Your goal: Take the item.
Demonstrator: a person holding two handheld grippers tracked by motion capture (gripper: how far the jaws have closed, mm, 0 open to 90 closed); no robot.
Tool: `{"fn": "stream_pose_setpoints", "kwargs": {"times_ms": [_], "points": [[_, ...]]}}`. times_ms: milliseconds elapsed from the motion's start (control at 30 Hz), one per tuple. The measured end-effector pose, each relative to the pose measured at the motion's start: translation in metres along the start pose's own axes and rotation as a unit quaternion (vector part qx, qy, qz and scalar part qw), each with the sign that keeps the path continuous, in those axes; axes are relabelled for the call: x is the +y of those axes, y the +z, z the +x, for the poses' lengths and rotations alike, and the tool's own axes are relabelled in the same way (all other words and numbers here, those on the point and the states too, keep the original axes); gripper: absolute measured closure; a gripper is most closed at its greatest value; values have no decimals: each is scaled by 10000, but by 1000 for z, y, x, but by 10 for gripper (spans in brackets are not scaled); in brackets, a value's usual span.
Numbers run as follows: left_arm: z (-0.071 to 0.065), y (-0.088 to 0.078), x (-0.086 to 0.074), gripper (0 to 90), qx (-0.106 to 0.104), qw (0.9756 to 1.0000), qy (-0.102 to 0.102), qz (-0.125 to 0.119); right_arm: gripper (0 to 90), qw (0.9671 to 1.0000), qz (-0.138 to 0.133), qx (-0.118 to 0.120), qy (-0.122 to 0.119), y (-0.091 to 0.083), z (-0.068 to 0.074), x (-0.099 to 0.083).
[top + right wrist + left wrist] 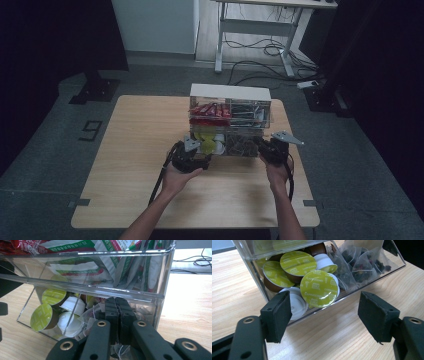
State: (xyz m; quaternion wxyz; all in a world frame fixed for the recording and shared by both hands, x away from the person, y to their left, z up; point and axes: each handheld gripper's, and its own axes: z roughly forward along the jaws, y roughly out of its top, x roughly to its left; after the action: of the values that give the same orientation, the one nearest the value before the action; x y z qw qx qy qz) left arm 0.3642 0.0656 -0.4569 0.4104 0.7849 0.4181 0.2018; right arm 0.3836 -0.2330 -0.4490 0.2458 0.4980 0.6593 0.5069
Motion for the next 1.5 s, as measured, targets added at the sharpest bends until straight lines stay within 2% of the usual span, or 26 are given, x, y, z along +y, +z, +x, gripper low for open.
{"fn": "stream_pose_setpoints", "kwargs": {"times_ms": [267,367,867,1067,1500], "points": [[0,12,3,254,52,10000,14,20,878,10000,3,1,-2,0,0,0],[-1,16,3,246,110,9999,76,69,878,10000,6,7,-5,0,0,0],[-3,28,6,236,82,9999,80,115,878,10000,4,9,-2,0,0,0],[-6,36,5,238,162,9997,25,166,878,10000,2,9,-3,0,0,0],[-8,48,5,266,202,9995,-108,238,878,10000,8,6,-6,1,-1,-1]]}}
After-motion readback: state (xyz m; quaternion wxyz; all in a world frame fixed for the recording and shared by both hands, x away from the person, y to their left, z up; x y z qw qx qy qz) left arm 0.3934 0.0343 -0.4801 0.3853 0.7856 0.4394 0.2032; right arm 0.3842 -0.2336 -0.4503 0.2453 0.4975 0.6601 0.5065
